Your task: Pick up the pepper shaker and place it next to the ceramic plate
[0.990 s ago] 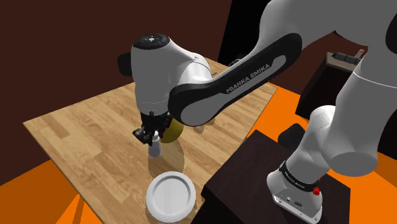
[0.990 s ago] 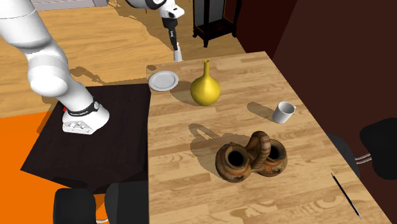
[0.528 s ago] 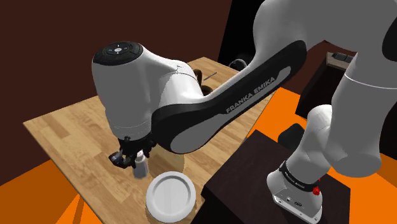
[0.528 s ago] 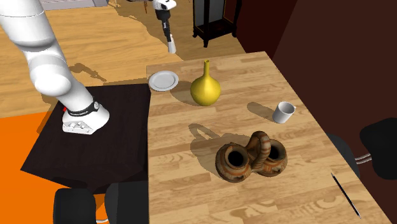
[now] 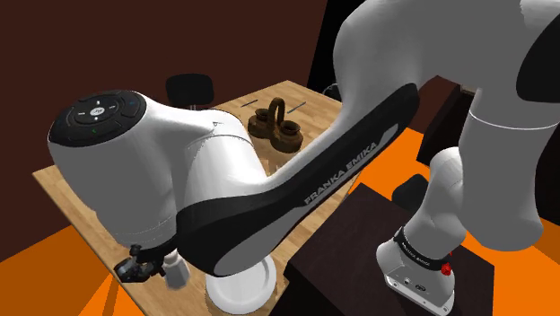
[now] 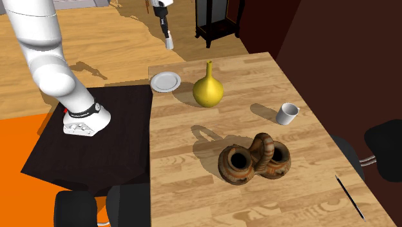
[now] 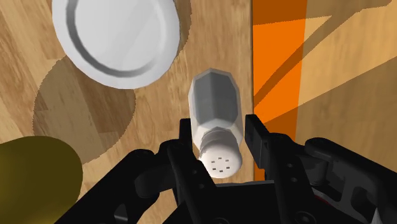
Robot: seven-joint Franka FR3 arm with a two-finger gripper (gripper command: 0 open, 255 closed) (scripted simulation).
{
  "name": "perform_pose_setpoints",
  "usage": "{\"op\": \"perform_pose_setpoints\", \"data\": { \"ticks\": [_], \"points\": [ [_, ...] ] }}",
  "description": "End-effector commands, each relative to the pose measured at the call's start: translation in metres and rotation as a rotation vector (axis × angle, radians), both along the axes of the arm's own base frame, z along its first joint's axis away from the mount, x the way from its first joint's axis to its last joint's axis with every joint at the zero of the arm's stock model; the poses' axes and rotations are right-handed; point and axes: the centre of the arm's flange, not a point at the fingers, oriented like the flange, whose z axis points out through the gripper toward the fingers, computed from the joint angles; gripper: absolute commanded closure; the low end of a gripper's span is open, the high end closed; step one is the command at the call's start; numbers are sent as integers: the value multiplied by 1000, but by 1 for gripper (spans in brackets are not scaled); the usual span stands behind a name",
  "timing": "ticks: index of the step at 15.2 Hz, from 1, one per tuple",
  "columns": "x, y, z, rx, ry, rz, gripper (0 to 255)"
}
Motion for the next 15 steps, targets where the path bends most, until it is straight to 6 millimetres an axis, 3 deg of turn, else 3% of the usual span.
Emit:
{"op": "perform_pose_setpoints", "data": {
  "ticks": [1, 15],
  "points": [
    [0, 2, -10, 0, 0, -1, 255],
    [0, 2, -84, 0, 0, -1, 255]
  ]
}}
